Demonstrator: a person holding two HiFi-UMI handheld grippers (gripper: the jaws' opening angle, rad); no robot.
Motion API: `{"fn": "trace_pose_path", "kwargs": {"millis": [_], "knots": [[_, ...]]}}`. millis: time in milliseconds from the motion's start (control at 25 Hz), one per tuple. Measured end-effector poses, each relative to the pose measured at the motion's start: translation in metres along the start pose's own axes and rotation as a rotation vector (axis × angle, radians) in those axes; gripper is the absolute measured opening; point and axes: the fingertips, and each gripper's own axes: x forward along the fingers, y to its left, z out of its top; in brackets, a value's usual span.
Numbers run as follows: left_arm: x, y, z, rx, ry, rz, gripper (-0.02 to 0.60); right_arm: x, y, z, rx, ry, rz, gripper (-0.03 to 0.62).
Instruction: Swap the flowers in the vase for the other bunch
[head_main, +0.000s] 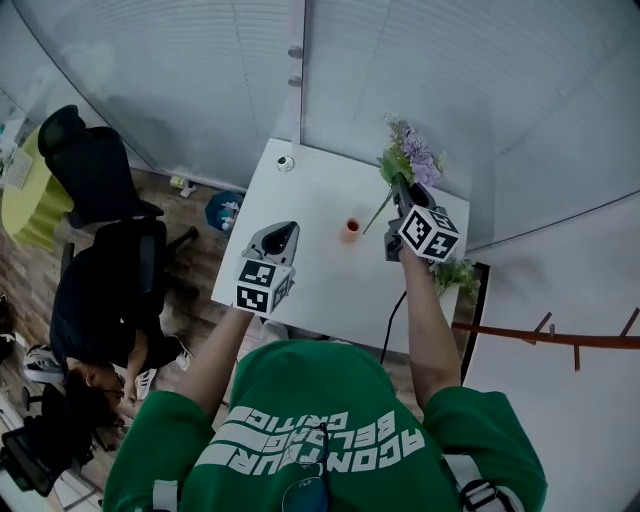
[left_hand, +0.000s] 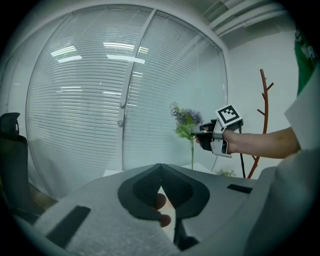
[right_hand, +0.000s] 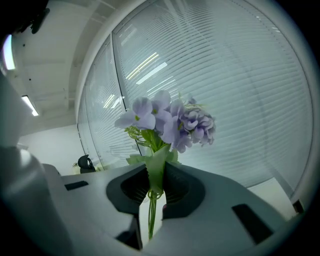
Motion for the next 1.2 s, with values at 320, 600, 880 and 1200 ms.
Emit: {"fn": "trace_pose_path", "kwargs": {"millis": [320,600,880,1200], "knots": [[-0.015,0.021,-0.009,-0.038,0.002,0.081,0.008,0.035,0.018,-0.013,-0.063,-0.003,0.055,0.048],[-0.026,0.023,-0.025,-0.084,0.015,0.147,0.008,0.051,0.015,-0.065,-0.110,0.079,0.079,0.049],[-0.033,0.011,-0.041,-0.119,0.024,0.175,0.008,0.048,0.015,-0.118,-0.135,0.207,0.108,0.049],[-0.031,0.001,-0.046,-0.124,0.032,0.192,0.008,0.046,0.012,-0.158,-0.168,0.313,0.132,0.049]]}}
